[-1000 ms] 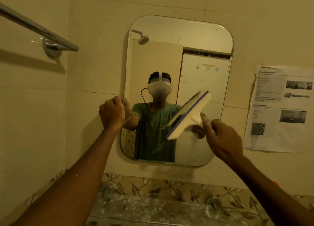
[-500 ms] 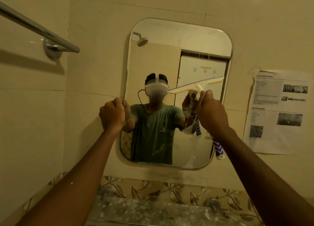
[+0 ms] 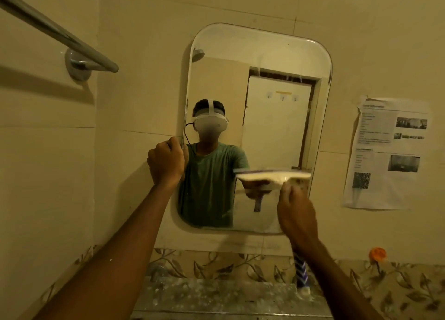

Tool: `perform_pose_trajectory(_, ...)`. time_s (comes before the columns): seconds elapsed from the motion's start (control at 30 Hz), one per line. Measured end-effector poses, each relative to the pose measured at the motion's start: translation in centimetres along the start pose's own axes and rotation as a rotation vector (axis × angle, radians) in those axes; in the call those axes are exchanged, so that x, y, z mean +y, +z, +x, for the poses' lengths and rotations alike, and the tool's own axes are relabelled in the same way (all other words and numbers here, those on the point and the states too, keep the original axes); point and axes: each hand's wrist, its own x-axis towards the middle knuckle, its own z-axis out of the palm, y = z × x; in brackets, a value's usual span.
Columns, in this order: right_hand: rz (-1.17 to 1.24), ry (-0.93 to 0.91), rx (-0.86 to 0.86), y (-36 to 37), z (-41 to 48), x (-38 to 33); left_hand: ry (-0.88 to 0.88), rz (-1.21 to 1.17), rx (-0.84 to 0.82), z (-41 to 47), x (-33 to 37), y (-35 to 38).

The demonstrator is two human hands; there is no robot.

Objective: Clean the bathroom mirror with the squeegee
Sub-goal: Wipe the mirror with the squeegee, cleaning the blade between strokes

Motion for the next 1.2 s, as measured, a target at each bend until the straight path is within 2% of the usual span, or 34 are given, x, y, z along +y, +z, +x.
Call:
perform_pose_trajectory(0.07, 0.056, -0.023, 0.056, -1.5, 2.4, -3.1, 0.011, -0.007, -0.005, 0.1, -0.2, 0.0)
perform_pose_trajectory(0.2, 0.131, -0.205, 0.079, -2.5, 7.0, -9.2, 0.031, -0.009, -0.02, 0.0, -0.4, -0.2)
perform_pose_trajectory(0.37, 0.017, -0.283, 0.062, -1.1, 7.3, -9.3, 0.049, -0.018, -0.057, 0.5, -0.9, -0.1)
perform_pose_trajectory(0.53, -0.098, -0.185, 0.048, 2.6, 0.5, -2.0, 0.101, -0.013, -0.069, 0.6, -1.4, -0.1)
perform_pose_trajectory(0.63, -0.188, -0.01, -0.055, 4.4, -4.6, 3.4, 0.109, -0.023, -0.063, 0.5, -1.4, -0.1)
perform_pose_trajectory(0.7, -0.257, 0.041, -0.1, 4.3, -6.2, 5.1, 0.121, -0.008, -0.049, 0.3, -1.4, -0.1)
perform_pose_trajectory(0.87, -0.093, -0.045, 0.045, 0.2, -1.2, 1.7, 0.174, 0.012, -0.003, 0.4, -1.7, 0.2)
perform_pose_trajectory(1.0, -0.176, -0.099, 0.14, -1.8, 3.9, -0.8, 0.197, 0.047, 0.024, 0.5, -1.7, 0.3)
perform_pose_trajectory(1.2, -0.061, 0.07, 0.087, 2.8, -1.0, 5.0, 0.293, 0.059, 0.026, 0.9, -2.2, 0.7)
